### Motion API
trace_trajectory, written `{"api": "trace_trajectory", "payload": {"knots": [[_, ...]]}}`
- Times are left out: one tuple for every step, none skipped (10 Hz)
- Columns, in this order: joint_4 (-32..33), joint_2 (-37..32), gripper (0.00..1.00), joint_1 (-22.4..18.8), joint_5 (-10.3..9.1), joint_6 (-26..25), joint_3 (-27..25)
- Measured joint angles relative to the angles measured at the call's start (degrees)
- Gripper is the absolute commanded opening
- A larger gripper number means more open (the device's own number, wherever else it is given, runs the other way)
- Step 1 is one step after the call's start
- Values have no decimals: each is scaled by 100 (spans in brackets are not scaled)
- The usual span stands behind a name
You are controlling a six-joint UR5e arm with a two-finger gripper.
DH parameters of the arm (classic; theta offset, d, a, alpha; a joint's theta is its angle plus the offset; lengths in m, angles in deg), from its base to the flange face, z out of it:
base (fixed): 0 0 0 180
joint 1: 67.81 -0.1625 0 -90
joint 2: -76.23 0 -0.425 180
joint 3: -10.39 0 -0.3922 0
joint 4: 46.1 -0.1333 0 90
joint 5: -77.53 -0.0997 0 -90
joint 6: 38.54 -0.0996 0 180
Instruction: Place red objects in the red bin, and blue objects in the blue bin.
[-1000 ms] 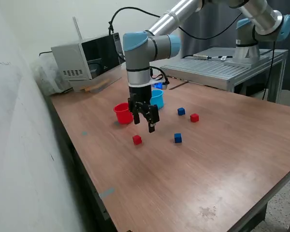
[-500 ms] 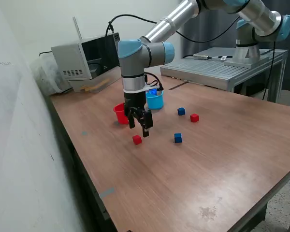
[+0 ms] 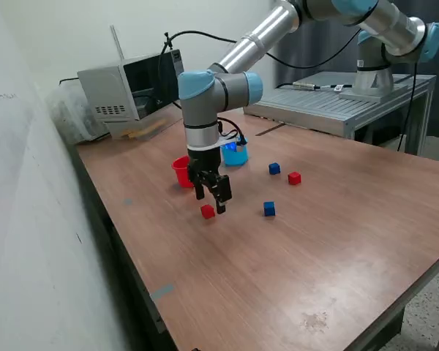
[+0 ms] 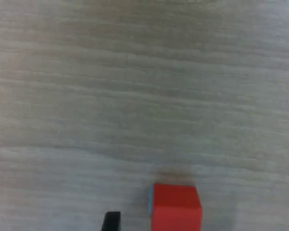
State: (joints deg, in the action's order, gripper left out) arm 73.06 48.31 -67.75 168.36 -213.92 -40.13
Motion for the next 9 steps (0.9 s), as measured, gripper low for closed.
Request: {"api": "trace_trajectory", "payload": {"knots": [[-1,14,100,1,12,6,4],[-1,23,100,1,19,11,9],[1,29,100,2,24,15,16],[4,39,100,2,28,17,27],[6,64,100,4,32,19,52],[8,100,100,6,36,20,82],[9,133,100,9,42,20,108],[10,157,100,12,52,21,129],[10,172,100,14,64,21,145]]}}
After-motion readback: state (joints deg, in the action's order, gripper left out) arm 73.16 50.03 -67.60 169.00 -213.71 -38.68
